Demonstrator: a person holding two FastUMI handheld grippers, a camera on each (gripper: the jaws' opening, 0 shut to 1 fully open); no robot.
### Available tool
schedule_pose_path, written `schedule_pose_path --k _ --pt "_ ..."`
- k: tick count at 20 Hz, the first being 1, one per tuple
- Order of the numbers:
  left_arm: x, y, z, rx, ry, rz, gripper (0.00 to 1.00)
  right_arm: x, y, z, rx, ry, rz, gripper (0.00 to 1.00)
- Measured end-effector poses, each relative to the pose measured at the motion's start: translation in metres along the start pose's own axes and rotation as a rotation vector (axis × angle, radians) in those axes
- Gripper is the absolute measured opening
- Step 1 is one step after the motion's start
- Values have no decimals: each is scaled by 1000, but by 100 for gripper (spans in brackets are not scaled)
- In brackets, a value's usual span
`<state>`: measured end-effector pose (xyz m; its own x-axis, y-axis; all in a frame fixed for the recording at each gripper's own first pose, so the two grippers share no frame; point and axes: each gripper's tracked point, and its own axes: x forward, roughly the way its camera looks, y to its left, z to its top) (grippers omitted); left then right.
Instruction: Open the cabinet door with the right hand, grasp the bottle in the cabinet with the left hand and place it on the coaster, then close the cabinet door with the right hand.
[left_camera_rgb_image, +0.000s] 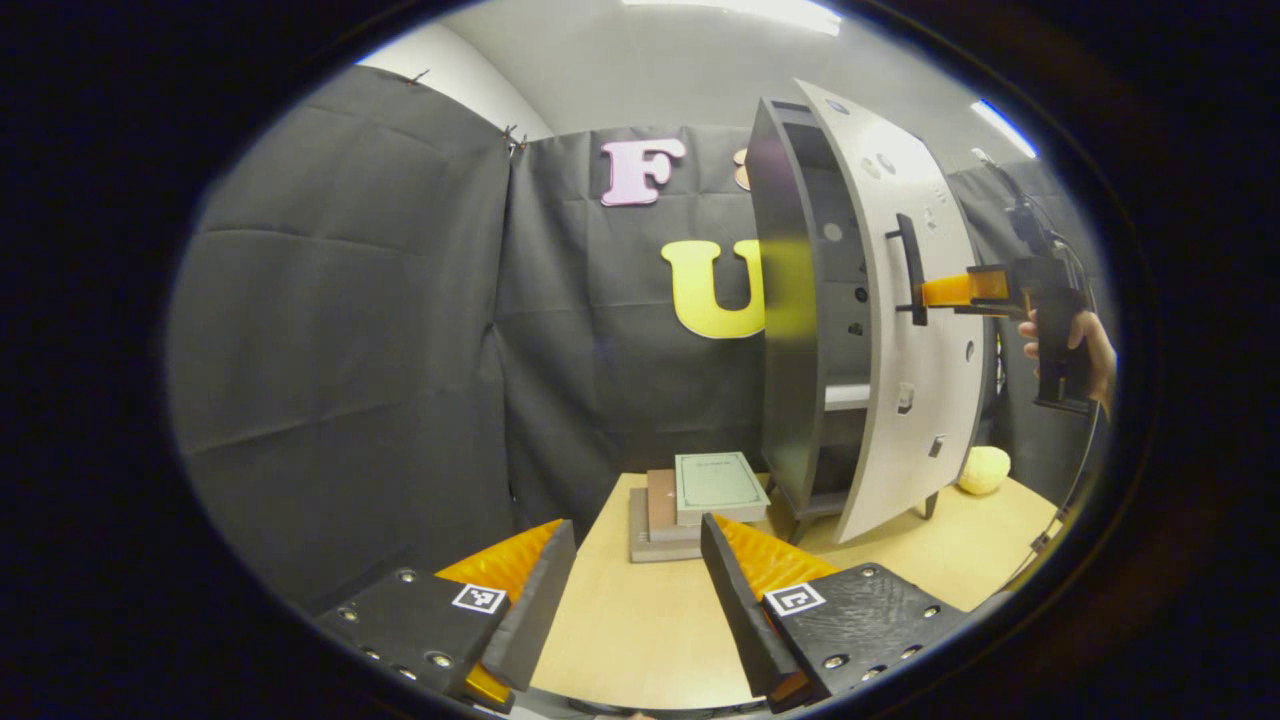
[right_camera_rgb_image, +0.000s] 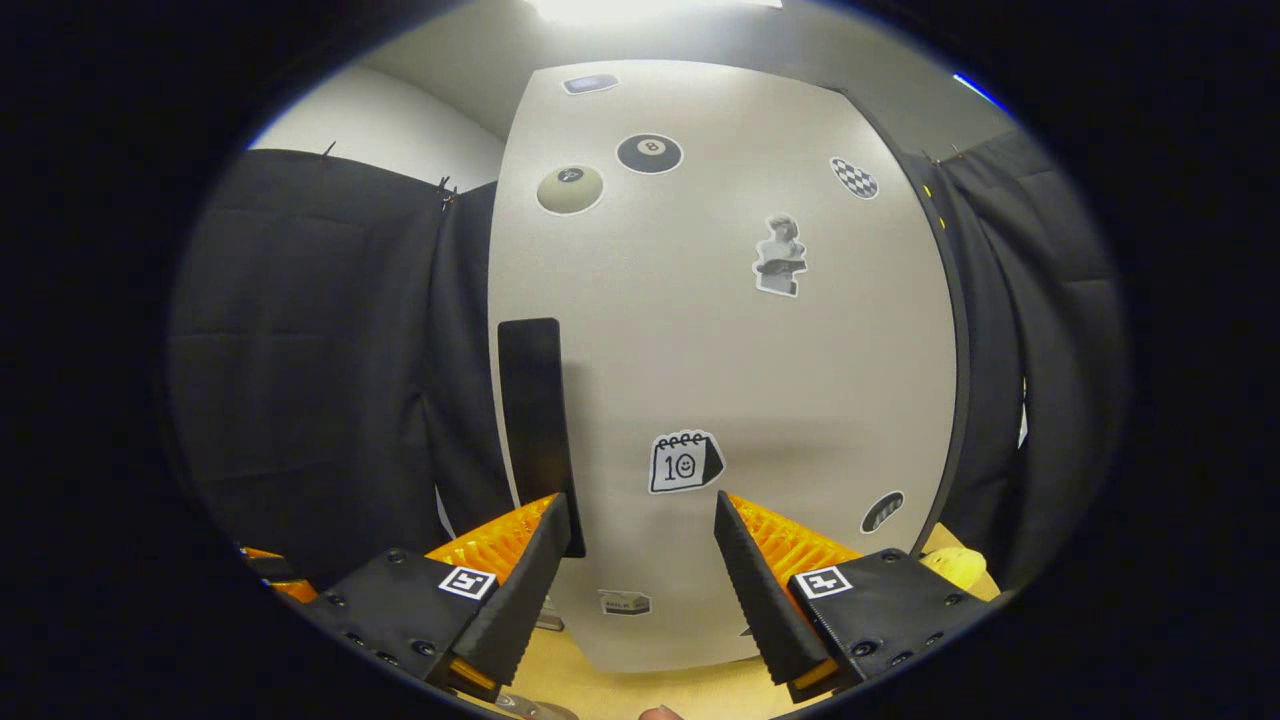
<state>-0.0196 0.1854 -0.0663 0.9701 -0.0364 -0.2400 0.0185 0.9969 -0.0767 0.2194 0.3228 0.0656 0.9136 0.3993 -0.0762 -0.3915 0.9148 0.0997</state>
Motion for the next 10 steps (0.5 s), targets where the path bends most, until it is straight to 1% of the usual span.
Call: schedule_pose_path --k 1,2,4,6,7,8,9,10 --pt "0 -3 4 -1 -2 -3 76 -1 -1 0 2 0 -7 90" --pt "0 -6 7 0 -8 -4 76 -2 -2 1 -1 0 -7 94" --pt "-3 -15 16 8 -26 -1 76 -14 -8 6 -12 -15 -3 94" --pt "-2 -27 23 10 -33 0 76 -34 -18 10 -26 -23 -4 93" --pt "-1 -37 25 6 -33 -7 76 -46 -23 10 -33 -22 -5 89" --pt "0 -48 28 0 -36 -16 76 -57 -31 11 -39 -25 -5 94" --pt "1 -60 33 -3 -41 -25 78 -69 -39 12 -47 -32 -13 94" --pt "3 -72 37 -4 -46 -34 76 -80 -50 14 -53 -38 -23 94"
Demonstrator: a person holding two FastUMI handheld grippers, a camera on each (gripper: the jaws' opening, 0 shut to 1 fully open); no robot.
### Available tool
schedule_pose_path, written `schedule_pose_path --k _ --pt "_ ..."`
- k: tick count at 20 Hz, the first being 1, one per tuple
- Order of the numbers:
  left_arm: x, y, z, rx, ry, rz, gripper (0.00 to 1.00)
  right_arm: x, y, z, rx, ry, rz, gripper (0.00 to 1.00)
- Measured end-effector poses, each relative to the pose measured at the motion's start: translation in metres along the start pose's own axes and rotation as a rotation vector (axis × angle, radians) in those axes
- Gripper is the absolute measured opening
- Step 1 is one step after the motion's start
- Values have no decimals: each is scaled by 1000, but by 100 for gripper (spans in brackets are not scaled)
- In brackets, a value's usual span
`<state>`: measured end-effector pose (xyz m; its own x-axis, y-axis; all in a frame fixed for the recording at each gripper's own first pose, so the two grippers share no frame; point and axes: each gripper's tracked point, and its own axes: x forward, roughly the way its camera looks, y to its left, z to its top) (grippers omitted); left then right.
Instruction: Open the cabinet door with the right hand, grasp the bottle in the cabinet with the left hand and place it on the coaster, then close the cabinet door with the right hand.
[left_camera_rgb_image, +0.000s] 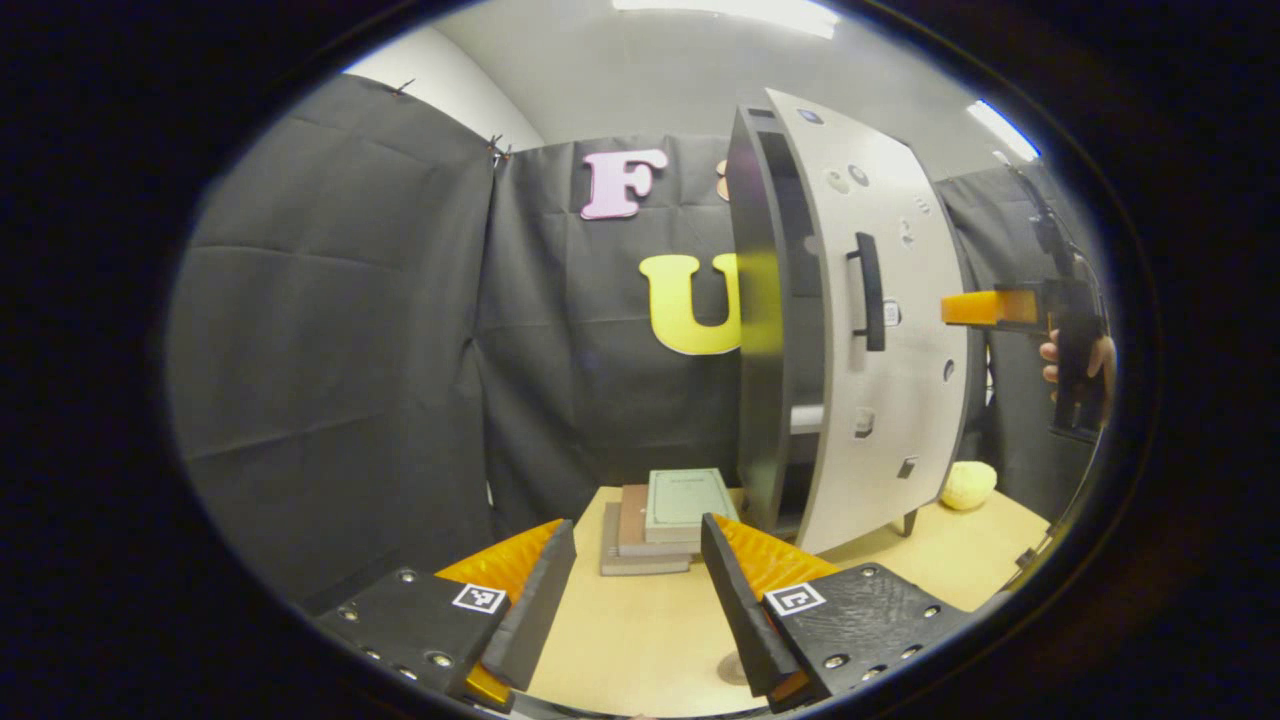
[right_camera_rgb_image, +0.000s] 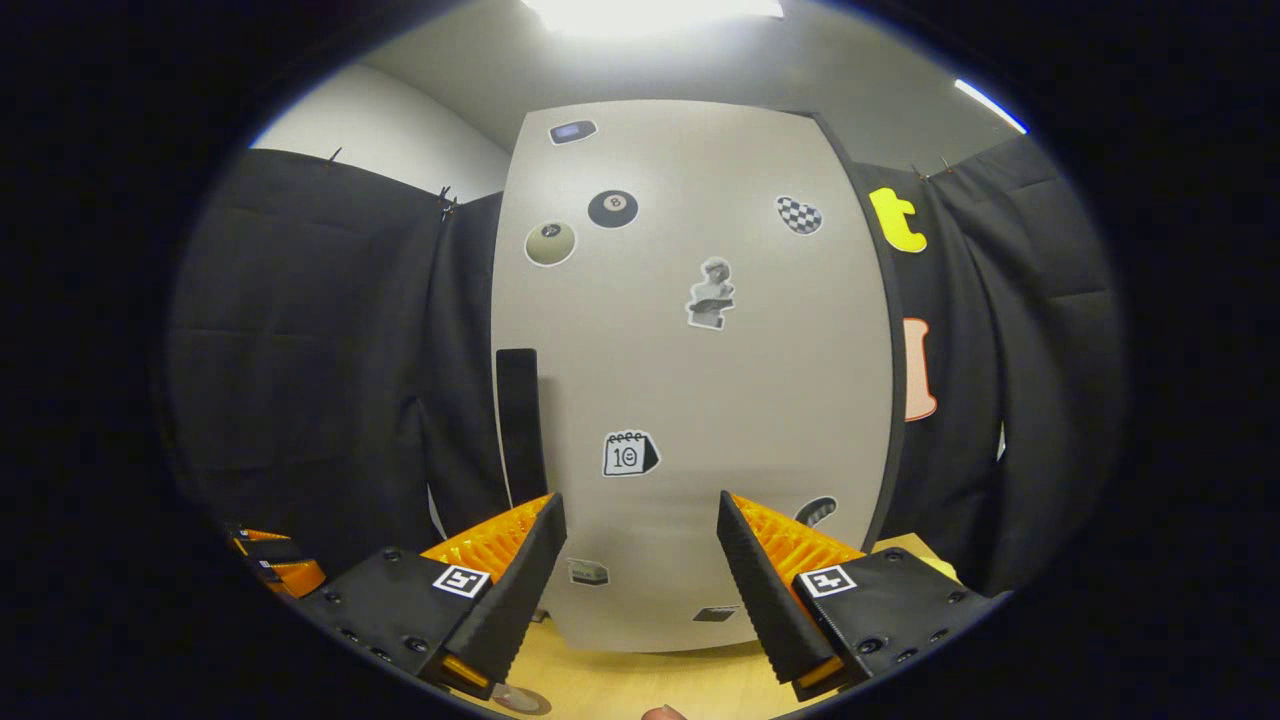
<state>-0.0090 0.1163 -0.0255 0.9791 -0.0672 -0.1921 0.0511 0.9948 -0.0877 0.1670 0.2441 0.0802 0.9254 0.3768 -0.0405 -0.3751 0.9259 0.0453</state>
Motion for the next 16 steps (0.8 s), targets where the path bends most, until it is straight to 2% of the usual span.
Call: schedule_pose_path --k 1,3,6,7,9,10,14,15,16 --pt "1 -12 6 4 -7 -8 78 -11 -11 0 -7 -1 -10 96" --pt "3 -40 19 15 -28 -29 76 -33 -34 1 -12 -1 -29 94" --pt "5 -84 36 35 -59 -61 78 -62 -77 3 -18 -9 -75 96" --pt "5 -98 41 38 -67 -70 76 -72 -90 3 -18 -11 -88 96" --pt "3 -126 48 41 -76 -88 82 -90 -117 1 -15 -6 -110 96" --pt "2 -139 51 42 -82 -95 76 -101 -131 -1 -13 -2 -119 96" --pt "-4 -183 58 54 -90 -104 81 -133 -183 -4 -18 -5 -163 96" --pt "-6 -193 57 55 -92 -103 80 -140 -194 -6 -24 -10 -172 93" --pt "-9 -200 60 61 -96 -96 78 -147 -206 -7 -27 -13 -180 96"
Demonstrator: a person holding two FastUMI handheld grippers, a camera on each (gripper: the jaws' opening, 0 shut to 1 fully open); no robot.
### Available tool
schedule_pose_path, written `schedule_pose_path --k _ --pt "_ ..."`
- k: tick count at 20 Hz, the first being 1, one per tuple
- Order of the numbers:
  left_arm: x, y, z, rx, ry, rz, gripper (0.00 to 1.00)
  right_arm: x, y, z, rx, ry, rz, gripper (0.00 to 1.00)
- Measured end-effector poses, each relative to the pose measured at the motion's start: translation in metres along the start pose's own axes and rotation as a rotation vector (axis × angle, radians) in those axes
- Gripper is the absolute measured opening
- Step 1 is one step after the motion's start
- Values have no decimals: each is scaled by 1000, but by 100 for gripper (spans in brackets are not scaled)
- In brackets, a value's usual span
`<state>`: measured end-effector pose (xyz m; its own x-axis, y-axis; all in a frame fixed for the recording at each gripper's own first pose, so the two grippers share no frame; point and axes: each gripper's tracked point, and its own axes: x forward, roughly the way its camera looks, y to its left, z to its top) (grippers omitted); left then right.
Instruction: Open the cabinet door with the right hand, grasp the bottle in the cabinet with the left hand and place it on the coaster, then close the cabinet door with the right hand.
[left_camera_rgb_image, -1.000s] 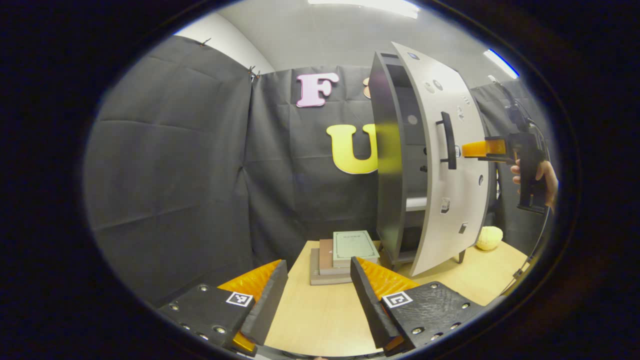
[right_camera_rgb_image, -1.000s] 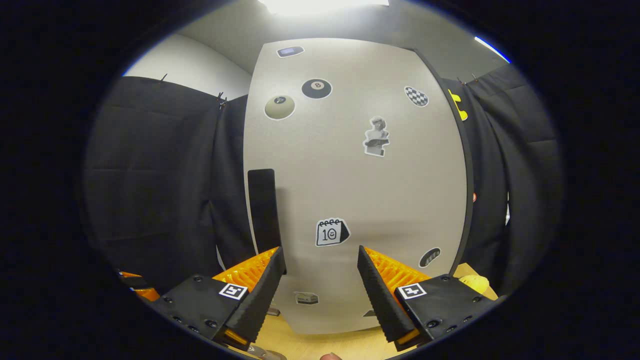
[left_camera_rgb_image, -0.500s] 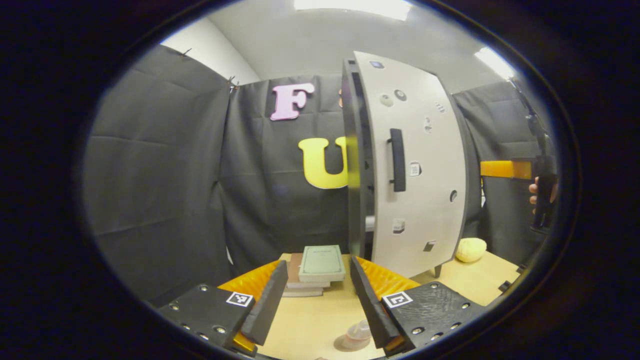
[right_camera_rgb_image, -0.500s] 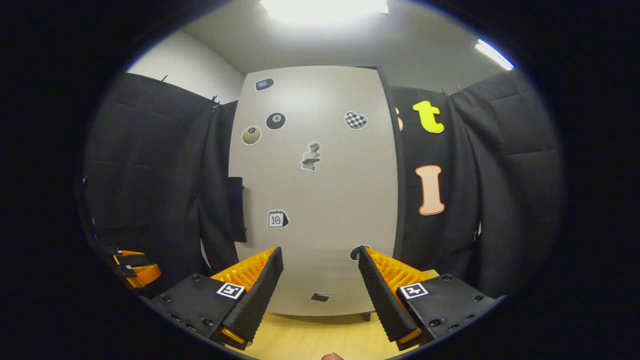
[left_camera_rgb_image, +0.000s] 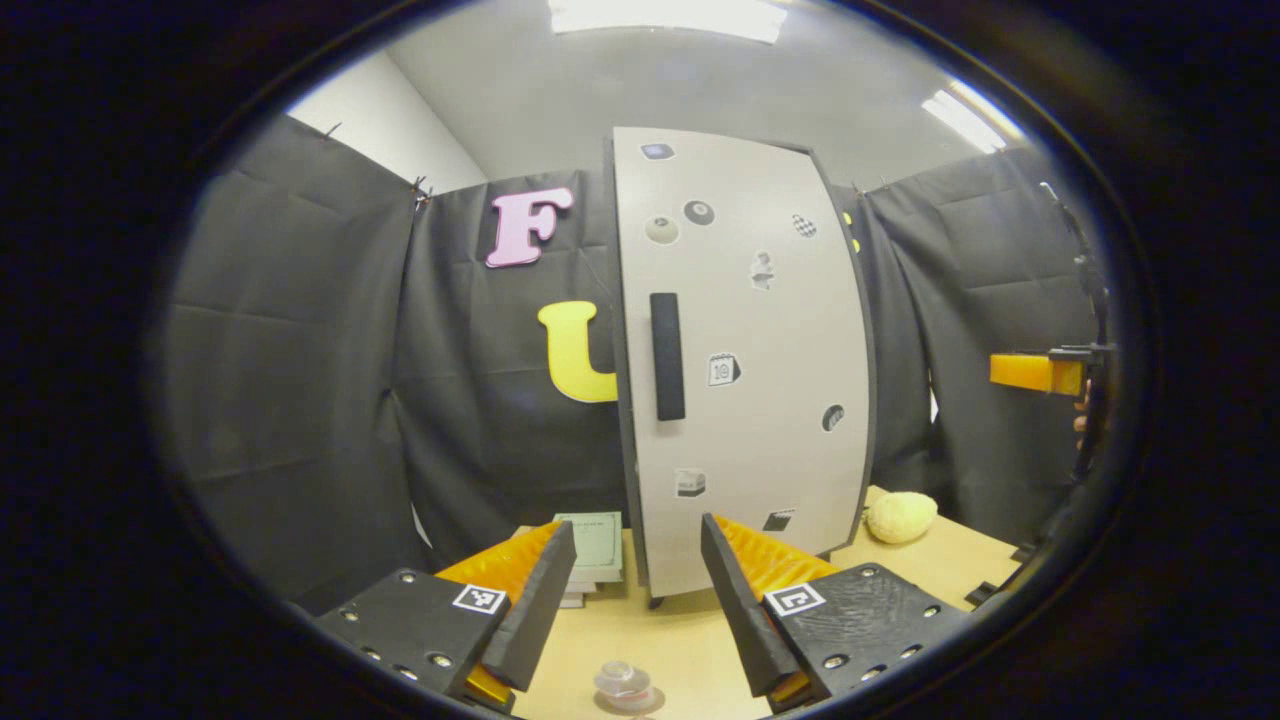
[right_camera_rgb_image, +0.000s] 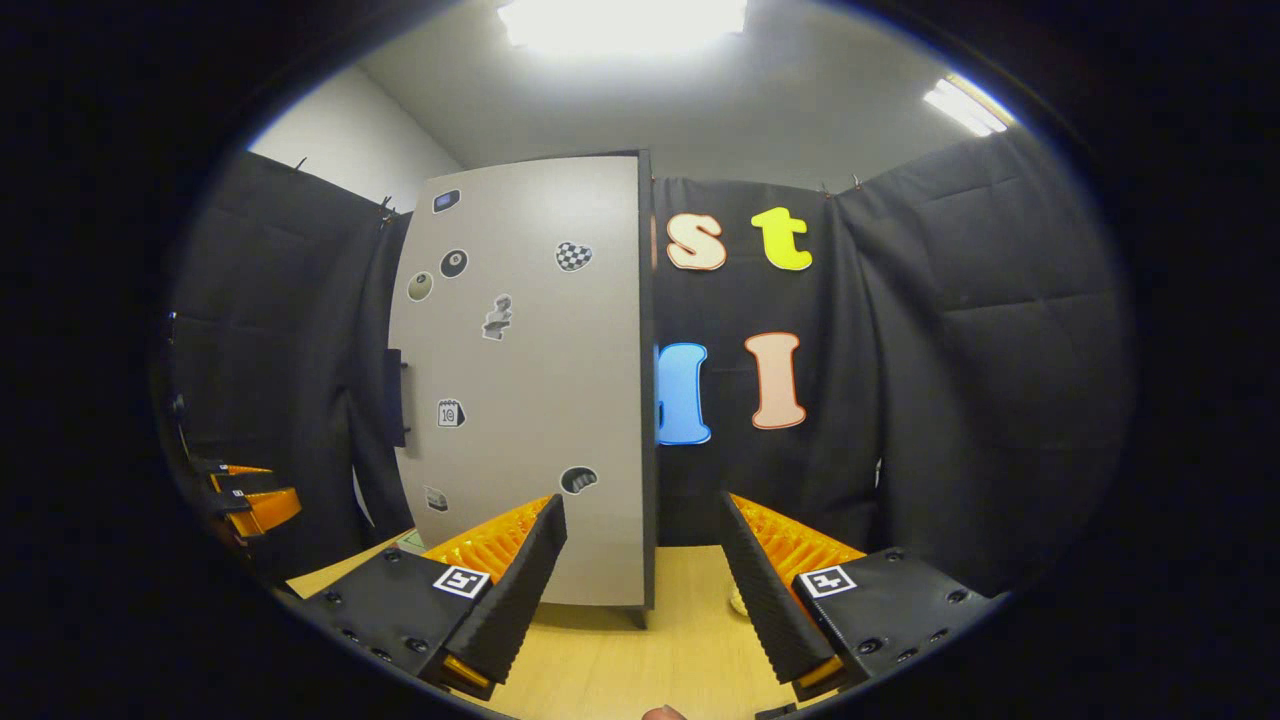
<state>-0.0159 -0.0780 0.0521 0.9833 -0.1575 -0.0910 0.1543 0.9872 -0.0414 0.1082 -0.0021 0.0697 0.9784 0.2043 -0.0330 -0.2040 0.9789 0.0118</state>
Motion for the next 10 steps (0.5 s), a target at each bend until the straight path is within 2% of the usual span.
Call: schedule_pose_path --k 5,7,8,10 --pt "-12 -8 16 51 -22 66 75 -16 -37 -13 8 11 7 96" --pt "-14 -10 19 45 -30 77 75 -22 -49 -18 -5 11 -11 96" --pt "-17 -12 19 39 -30 79 75 -27 -50 -21 -4 13 -9 93" --pt "-28 -12 20 38 -41 79 75 -34 -51 -25 -4 9 -9 96"
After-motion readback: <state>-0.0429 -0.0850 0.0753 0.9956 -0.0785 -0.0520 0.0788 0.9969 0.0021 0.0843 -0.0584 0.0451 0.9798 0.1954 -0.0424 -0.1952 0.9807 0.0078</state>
